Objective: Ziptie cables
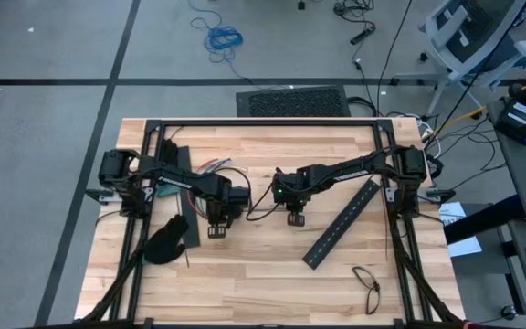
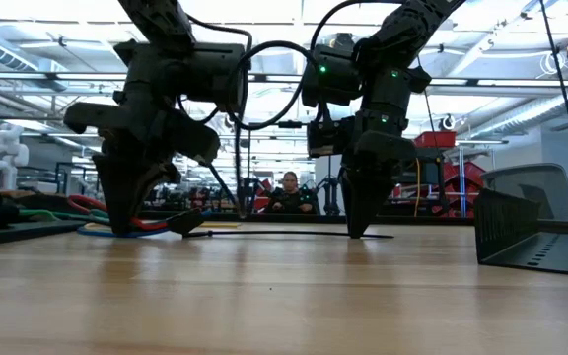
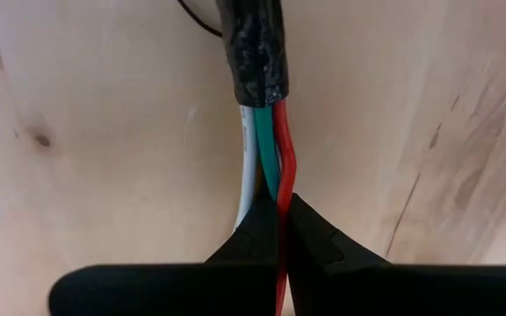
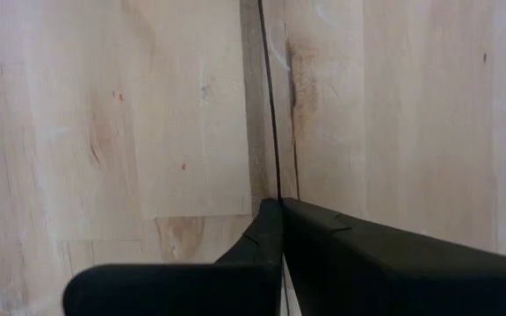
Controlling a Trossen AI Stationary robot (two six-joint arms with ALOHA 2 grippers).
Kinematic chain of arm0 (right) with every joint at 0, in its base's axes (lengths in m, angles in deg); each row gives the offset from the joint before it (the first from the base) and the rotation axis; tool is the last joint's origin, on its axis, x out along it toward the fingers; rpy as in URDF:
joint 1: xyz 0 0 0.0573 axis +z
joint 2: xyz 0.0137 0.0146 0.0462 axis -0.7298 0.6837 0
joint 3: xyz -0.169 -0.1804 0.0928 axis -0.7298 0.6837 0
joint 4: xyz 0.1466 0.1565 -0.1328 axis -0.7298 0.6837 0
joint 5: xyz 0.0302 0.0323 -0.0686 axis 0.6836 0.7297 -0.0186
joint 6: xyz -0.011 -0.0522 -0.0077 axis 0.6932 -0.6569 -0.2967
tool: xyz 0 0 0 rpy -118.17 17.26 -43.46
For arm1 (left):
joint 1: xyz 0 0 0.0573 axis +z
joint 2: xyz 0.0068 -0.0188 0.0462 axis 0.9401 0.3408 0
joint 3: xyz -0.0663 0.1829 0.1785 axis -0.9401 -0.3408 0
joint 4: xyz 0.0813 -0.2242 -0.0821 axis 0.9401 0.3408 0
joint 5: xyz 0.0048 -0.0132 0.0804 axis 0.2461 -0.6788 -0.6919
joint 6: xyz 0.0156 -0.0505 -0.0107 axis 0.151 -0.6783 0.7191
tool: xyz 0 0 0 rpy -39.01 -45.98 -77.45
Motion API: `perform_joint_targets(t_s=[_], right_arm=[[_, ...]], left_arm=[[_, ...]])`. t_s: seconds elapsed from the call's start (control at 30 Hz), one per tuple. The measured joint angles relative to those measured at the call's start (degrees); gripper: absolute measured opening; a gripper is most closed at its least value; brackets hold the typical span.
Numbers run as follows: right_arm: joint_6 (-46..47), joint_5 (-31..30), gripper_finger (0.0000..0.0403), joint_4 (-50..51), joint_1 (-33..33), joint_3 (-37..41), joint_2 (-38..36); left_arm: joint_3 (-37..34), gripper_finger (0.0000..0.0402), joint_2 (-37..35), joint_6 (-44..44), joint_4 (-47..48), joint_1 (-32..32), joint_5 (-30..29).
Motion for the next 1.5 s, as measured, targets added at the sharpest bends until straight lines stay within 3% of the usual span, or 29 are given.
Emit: perform_joint_targets(t_s=[0.37, 1.5], right_arm=[[0.41, -2.21, 0.0, -0.28, -0.08, -0.3, -2.45], [2.71, 3.12, 0.0, -0.91, 4.74, -2.26, -11.93]], left_arm=[[1.31, 0.0004, 0.92, -0.99, 1.57, 0.87, 1.19], [1.29, 0.0004, 0.98, -1.68, 2.24, 2.01, 1.27]])
